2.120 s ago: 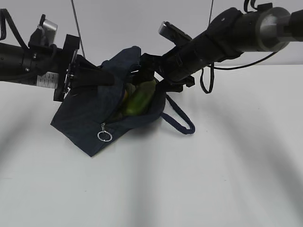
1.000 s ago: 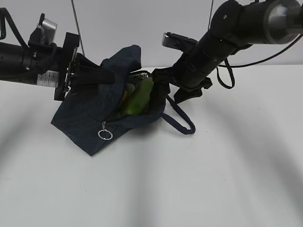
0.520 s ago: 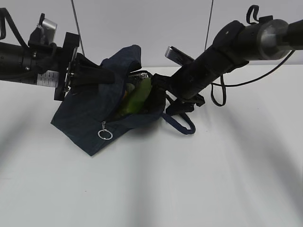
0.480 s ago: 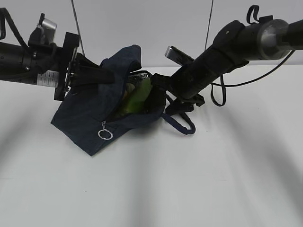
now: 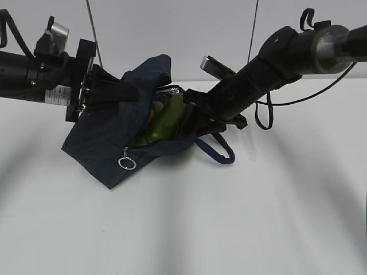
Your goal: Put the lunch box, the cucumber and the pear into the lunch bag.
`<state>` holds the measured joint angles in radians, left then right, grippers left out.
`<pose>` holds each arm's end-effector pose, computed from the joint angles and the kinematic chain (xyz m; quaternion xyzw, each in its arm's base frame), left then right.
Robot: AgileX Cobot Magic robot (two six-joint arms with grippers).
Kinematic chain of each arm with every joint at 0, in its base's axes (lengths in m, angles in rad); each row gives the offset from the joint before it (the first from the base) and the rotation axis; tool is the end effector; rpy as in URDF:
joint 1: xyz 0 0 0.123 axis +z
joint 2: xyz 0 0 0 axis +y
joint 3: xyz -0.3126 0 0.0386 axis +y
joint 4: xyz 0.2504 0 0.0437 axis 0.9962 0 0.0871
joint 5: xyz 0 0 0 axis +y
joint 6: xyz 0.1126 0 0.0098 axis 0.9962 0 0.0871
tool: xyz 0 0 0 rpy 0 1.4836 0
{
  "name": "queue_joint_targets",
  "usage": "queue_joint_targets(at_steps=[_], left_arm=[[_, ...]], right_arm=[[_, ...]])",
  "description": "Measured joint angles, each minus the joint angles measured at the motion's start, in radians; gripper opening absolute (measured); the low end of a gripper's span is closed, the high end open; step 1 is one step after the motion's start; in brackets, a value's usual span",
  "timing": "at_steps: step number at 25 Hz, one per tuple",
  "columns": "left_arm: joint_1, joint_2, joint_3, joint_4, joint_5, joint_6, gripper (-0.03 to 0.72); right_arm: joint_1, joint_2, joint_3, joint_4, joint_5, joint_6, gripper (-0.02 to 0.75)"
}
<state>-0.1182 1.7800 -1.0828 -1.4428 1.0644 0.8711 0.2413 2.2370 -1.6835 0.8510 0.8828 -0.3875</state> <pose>0.3463 -0.1399 0.2518 0.0481 0.8261 -0.5353 0.1698 0.4676 0.1827 0.1668 -0.0658 0.9305 0.3376 0.1258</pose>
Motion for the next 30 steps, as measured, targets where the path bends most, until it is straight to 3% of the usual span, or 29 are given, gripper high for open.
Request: queue_joint_targets(at_steps=[3,5,13,18,30], left_arm=[[0.0,0.0,0.0,0.0,0.001,0.0,0.002],[0.0,0.0,0.0,0.0,0.003,0.0,0.002],[0.0,0.0,0.0,0.02,0.001,-0.012,0.002],[-0.011,0.0,-0.002,0.054,-0.002,-0.052,0.002],[-0.186,0.0,-0.006,0.19,-0.164,-0.16,0.002]], right_arm=[[-0.002,0.002,0.0,0.0,0.008,-0.007,0.046],[-0.006,0.002,0.0,0.0,0.015,-0.011,0.015],[-0.041,0.0,-0.002,-0.002,0.082,-0.03,0.008],[-0.042,-0.07,-0.002,-0.09,0.098,-0.034,0.006],[-0.045,-0.262,-0.002,-0.385,0.22,0.011,0.004]])
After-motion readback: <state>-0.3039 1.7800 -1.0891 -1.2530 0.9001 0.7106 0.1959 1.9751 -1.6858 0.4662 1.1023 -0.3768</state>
